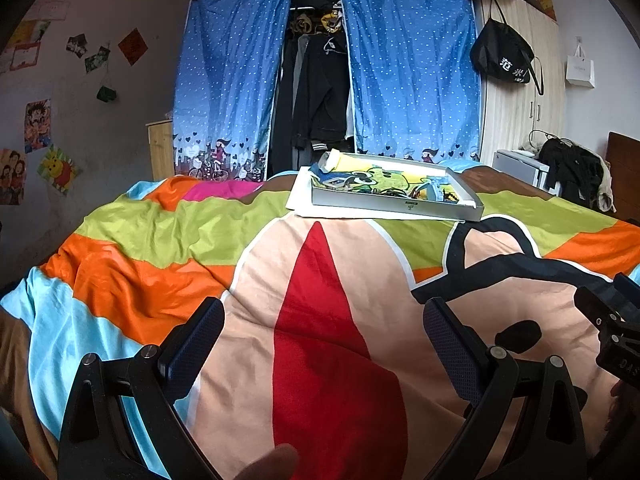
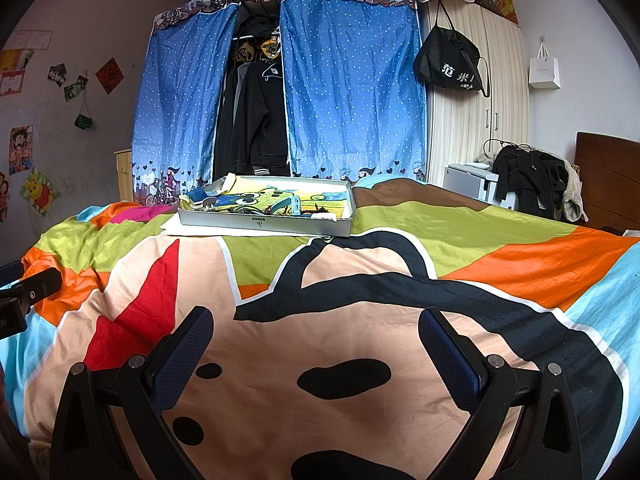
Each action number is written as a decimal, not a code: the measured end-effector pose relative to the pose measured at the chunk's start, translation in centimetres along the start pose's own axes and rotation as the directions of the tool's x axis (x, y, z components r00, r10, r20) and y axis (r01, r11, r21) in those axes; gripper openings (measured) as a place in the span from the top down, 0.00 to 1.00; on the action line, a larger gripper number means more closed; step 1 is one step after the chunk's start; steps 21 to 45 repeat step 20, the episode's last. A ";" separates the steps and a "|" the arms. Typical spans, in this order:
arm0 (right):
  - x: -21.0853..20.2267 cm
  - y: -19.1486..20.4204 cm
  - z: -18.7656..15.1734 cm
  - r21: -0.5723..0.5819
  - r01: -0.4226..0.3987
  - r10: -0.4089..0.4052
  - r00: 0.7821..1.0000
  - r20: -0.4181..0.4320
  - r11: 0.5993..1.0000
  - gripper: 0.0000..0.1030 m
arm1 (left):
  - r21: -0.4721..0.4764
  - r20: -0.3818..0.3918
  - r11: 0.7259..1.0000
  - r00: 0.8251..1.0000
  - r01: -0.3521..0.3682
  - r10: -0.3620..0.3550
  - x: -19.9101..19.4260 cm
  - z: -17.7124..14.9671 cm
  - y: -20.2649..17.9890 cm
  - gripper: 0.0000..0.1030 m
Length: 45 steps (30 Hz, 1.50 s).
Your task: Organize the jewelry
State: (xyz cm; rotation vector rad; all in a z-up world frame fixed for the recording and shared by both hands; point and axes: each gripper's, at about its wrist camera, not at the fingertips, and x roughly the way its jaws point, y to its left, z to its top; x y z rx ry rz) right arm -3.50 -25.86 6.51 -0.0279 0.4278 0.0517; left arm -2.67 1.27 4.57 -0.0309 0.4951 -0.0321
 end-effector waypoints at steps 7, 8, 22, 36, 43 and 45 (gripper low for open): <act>0.0 0.1 0.1 0.000 0.000 0.000 1.000 0.000 1.000 0.00 | 0.001 -0.012 1.000 1.000 -0.004 0.004 0.0 0.1 0.3 0.05; 0.0 0.0 0.0 -0.001 0.000 0.000 1.000 0.000 1.000 0.00 | 0.002 -0.013 1.000 1.000 -0.004 0.004 0.0 0.1 0.3 0.05; 0.0 0.0 0.0 -0.001 0.000 0.000 1.000 0.000 1.000 0.00 | 0.007 -0.015 1.000 1.000 0.003 -0.003 0.1 0.2 0.3 0.05; 0.0 0.0 0.0 -0.001 0.000 0.000 1.000 0.000 1.000 0.00 | 0.007 -0.015 1.000 1.000 0.003 -0.003 0.1 0.2 0.3 0.05; 0.0 0.0 0.0 -0.001 0.000 0.000 1.000 0.000 1.000 0.00 | 0.007 -0.015 1.000 1.000 0.003 -0.003 0.1 0.2 0.3 0.05; 0.0 0.0 0.0 -0.001 0.000 0.000 1.000 0.000 1.000 0.00 | 0.007 -0.015 1.000 1.000 0.003 -0.003 0.1 0.2 0.3 0.05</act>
